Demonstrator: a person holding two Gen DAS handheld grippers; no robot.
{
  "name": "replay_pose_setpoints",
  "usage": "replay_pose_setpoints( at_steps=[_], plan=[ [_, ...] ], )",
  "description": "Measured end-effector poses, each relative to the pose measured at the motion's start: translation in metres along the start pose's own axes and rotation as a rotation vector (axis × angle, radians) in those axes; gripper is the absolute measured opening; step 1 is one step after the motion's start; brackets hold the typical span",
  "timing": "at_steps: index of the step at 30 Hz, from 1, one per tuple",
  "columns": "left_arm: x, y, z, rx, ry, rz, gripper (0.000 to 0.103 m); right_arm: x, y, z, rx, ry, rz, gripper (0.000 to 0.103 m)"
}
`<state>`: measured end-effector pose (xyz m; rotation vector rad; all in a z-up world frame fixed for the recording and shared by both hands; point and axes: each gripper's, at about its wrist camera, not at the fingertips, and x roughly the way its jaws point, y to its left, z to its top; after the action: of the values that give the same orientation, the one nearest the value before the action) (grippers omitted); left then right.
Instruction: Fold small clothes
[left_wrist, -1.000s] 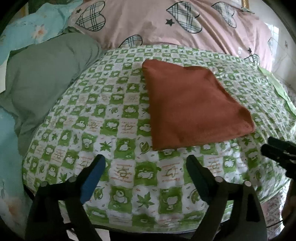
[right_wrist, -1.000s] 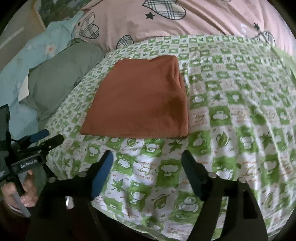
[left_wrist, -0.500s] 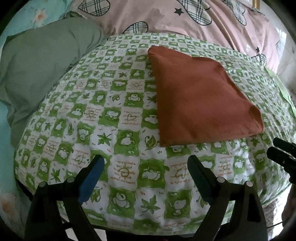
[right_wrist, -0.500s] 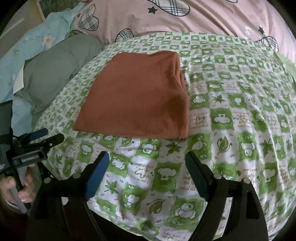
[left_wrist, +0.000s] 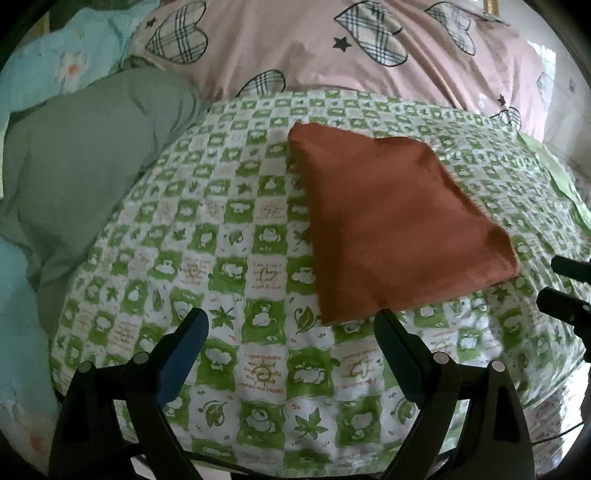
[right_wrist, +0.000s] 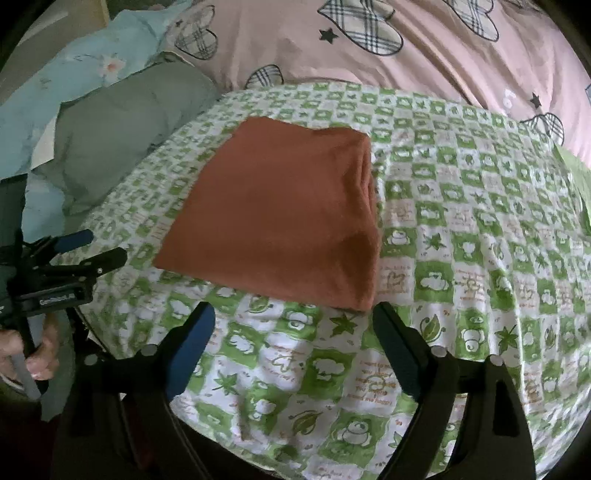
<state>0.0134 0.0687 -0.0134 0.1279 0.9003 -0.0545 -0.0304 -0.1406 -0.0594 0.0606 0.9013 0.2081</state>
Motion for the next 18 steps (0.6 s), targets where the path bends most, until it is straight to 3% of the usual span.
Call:
replay_pose_setpoints(
  at_steps=[9,18],
  plan=[
    [-0.012,-0.022,-0.006,0.074,-0.023,0.039,0.092,-0.005,-0.001,-0.007,0.014,0.001,0.017,0.093],
    [-0.009,-0.026,-0.012,0.084,-0.007,0.015,0.092,-0.003,-0.002,-0.014,0.029,0.01,0.014,0.094]
  ],
)
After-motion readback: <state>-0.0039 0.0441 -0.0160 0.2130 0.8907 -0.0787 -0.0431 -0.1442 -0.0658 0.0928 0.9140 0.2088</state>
